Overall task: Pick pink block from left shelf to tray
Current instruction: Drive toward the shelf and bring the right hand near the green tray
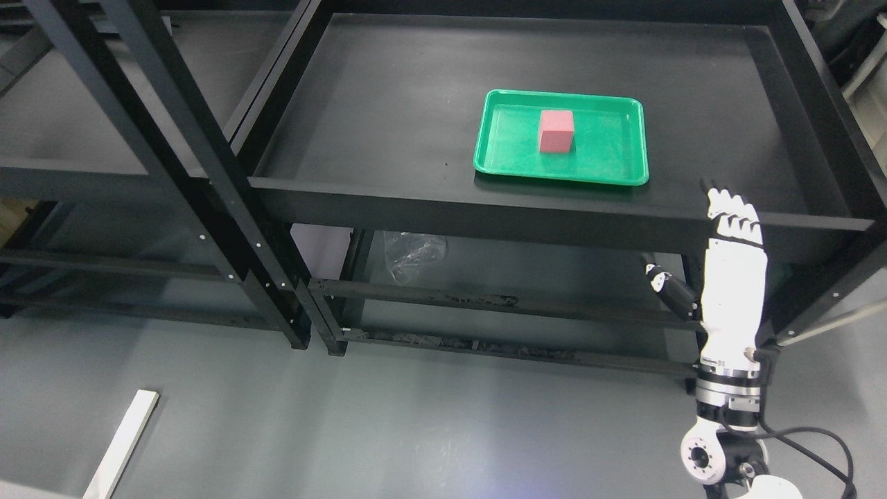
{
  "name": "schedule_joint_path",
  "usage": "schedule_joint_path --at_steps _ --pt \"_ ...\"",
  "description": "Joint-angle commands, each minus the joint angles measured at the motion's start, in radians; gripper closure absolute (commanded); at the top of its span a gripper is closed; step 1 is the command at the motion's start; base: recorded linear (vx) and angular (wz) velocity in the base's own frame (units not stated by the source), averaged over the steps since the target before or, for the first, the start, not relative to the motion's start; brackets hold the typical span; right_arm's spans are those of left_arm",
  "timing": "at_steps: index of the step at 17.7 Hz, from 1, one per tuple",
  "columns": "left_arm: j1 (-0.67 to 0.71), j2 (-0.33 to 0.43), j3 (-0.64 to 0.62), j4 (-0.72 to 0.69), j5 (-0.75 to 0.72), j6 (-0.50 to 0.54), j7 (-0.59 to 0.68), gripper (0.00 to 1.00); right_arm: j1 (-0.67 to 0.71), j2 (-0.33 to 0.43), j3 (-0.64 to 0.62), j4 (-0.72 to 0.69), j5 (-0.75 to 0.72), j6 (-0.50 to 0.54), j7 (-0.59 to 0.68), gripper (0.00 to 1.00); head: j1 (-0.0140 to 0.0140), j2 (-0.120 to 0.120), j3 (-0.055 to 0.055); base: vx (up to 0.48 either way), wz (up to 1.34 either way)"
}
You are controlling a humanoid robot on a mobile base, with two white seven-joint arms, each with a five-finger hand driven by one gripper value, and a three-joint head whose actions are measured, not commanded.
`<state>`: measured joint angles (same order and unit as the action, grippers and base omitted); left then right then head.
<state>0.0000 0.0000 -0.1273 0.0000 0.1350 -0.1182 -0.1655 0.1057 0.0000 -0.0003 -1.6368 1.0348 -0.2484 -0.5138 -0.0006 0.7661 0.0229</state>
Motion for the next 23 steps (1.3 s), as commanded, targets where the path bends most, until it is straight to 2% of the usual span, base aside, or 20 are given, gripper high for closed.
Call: schedule_joint_path --at_steps 1,6,20,23 --pt "0.02 0.017 0.0 -0.017 0.0 0.0 0.0 0.0 -0.003 -0.017 0.023 0.0 -0.004 0.0 0.121 0.01 0.0 0.0 0.0 0.201 -0.03" --pt "0.02 0.017 0.0 -0.017 0.0 0.0 0.0 0.0 -0.003 -0.017 0.022 0.0 -0.07 -0.003 0.117 0.01 0.0 0.0 0.0 0.215 -0.02" --pt "0.02 0.017 0.0 -0.017 0.0 0.0 0.0 0.0 -0.026 -0.017 0.029 0.0 -0.081 -0.045 0.135 0.01 0.0 0.0 0.0 0.196 0.04" --pt "0.02 0.017 0.0 -0.017 0.0 0.0 0.0 0.0 -0.024 -0.017 0.034 0.0 -0.084 -0.035 0.248 0.01 0.0 0.0 0.0 0.151 0.07"
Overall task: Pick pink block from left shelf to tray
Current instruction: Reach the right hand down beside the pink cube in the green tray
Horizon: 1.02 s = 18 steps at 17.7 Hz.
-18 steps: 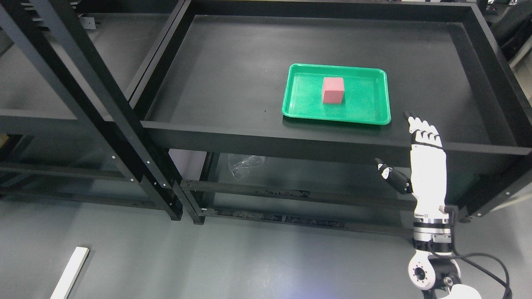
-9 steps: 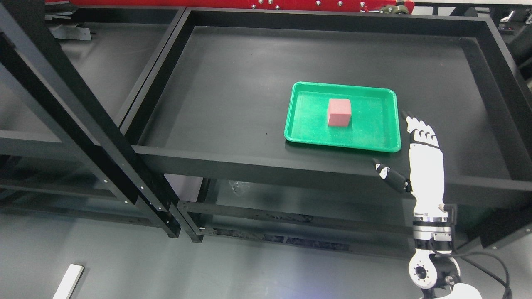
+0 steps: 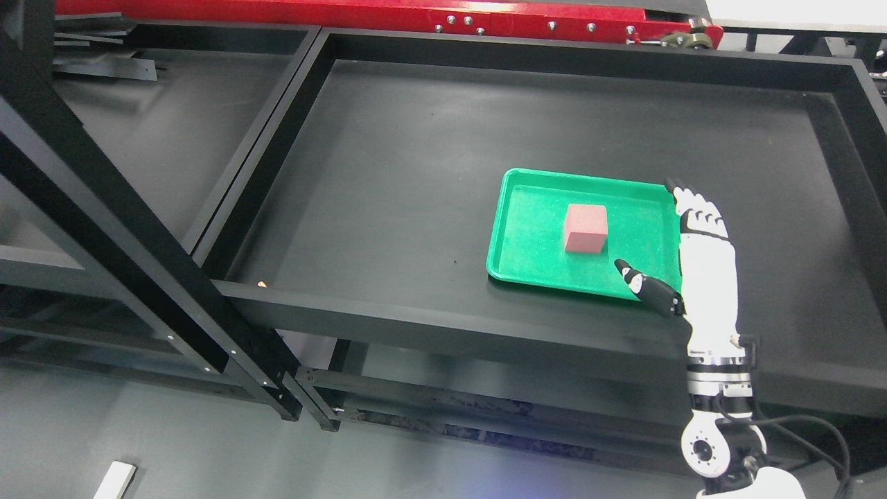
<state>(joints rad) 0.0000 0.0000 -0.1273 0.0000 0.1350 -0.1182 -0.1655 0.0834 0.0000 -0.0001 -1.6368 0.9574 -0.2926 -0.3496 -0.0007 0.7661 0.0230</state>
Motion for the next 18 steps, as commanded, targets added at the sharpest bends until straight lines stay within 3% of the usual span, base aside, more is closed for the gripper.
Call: schedule_joint_path --at_steps 1,9,18 --pt "0.02 0.017 0.0 -0.017 0.0 0.0 0.0 0.0 -0.002 -0.017 0.04 0.0 -0.008 0.012 0.125 0.01 0.0 0.0 0.0 0.129 0.08" --pt "0.02 0.017 0.0 -0.017 0.0 0.0 0.0 0.0 -0.002 -0.017 0.057 0.005 -0.008 0.079 0.308 0.01 0.0 0.0 0.0 0.113 0.01" --pt "0.02 0.017 0.0 -0.017 0.0 0.0 0.0 0.0 -0.027 -0.017 0.072 0.023 -0.005 0.09 0.388 0.01 0.0 0.0 0.0 0.087 -0.04"
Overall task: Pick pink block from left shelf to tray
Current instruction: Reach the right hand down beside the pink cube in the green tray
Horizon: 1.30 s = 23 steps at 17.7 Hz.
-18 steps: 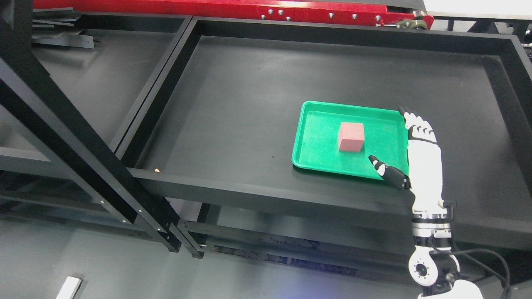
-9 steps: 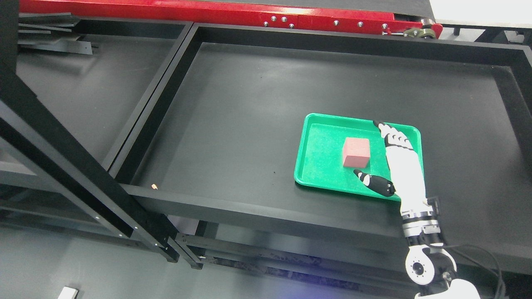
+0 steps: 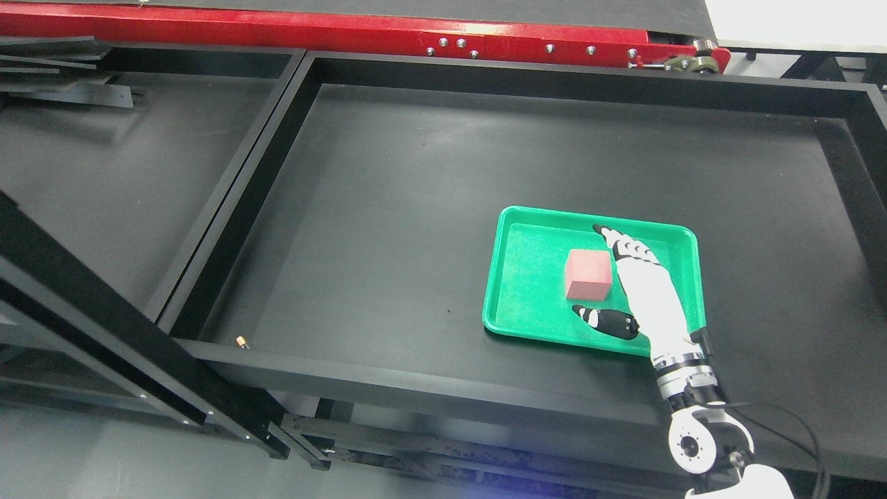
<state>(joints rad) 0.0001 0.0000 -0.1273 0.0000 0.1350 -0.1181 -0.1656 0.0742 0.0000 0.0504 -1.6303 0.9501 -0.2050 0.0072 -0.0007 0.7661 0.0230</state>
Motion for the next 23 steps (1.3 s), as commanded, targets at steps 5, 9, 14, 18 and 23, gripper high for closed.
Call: schedule_joint_path --at_steps 5,9,14,18,23 --pt "0.018 0.017 0.0 -0.017 0.0 0.0 0.0 0.0 -0.017 -0.017 0.022 0.023 0.001 0.003 0.076 0.01 0.0 0.0 0.0 0.082 -0.06" --pt "0.02 0.017 0.0 -0.017 0.0 0.0 0.0 0.0 -0.017 -0.017 0.022 0.027 0.001 0.004 0.131 0.01 0.0 0.0 0.0 0.068 -0.05" --pt "0.02 0.017 0.0 -0.017 0.0 0.0 0.0 0.0 -0.02 -0.017 0.023 0.046 0.001 0.009 0.154 0.01 0.0 0.0 0.0 0.039 -0.04" --pt "0.02 0.017 0.0 -0.017 0.0 0.0 0.0 0.0 -0.034 -0.017 0.023 0.069 0.003 0.009 0.157 0.01 0.0 0.0 0.0 0.021 -0.02" --pt "0.02 0.017 0.0 -0.017 0.0 0.0 0.0 0.0 -0.037 -0.017 0.031 0.086 0.003 0.012 0.211 0.01 0.0 0.0 0.0 0.021 -0.01"
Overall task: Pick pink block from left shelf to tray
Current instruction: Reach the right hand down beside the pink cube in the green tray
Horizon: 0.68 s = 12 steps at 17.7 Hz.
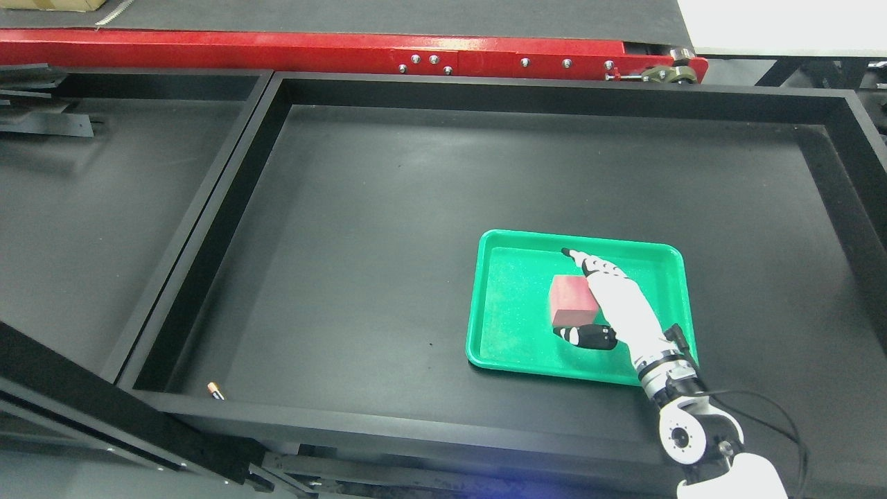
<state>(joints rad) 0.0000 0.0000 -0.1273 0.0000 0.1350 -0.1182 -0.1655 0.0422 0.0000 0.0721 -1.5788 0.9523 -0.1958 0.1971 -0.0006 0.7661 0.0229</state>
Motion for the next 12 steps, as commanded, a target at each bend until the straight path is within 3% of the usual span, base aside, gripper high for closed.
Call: schedule_joint_path --at_steps 1,12 --pt "0.02 0.017 0.0 -0.017 0.0 0.0 0.0 0.0 -0.005 -0.017 0.011 0.034 0.0 0.003 0.022 0.01 0.0 0.0 0.0 0.022 -0.01" --pt "0.02 0.017 0.0 -0.017 0.0 0.0 0.0 0.0 -0.007 -0.017 0.017 0.054 0.0 0.021 0.022 0.02 0.0 0.0 0.0 0.009 0.0"
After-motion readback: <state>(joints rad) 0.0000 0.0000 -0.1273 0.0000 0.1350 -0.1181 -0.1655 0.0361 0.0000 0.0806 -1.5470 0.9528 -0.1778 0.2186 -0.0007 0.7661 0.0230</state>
